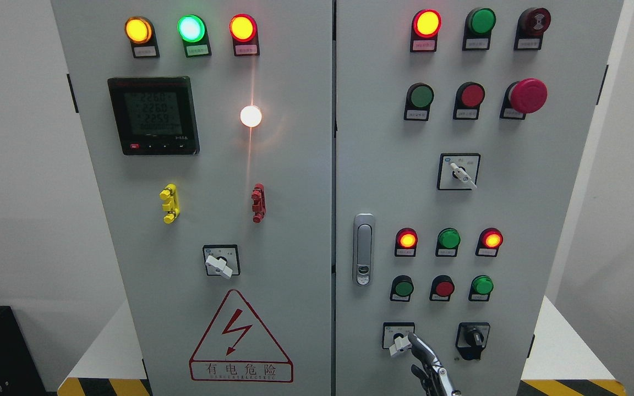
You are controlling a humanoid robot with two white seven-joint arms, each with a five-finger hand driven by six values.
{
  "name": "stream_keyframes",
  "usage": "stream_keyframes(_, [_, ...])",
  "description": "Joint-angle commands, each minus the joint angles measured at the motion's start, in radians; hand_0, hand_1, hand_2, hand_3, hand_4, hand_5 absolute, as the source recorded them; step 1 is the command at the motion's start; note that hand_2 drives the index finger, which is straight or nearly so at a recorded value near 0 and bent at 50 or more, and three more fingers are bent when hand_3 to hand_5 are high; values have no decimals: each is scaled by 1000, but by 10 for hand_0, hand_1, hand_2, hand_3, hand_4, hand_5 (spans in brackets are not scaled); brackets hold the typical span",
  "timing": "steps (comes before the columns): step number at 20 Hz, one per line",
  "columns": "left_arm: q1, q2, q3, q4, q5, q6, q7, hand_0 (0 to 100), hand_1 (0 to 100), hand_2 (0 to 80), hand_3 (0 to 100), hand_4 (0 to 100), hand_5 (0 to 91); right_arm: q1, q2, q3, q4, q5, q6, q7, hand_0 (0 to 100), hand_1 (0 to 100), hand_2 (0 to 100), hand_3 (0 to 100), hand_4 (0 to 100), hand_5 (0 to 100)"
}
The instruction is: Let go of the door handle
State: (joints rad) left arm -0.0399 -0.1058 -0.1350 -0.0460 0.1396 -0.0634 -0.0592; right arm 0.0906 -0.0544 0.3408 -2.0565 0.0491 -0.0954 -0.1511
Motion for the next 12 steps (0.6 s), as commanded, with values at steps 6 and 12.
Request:
stream_keyframes(6, [0, 0, 0, 0, 0, 0, -1, 120, 556, 0, 0, 0, 0, -2, -5, 0, -2, 0, 0, -2, 448, 236, 0, 141, 159, 179])
stream_keyframes(12, [0, 0, 0, 0, 0, 0, -1, 120, 556, 0, 0, 0, 0, -2, -5, 1, -10, 0, 0, -1, 449, 245, 0, 151, 224, 257])
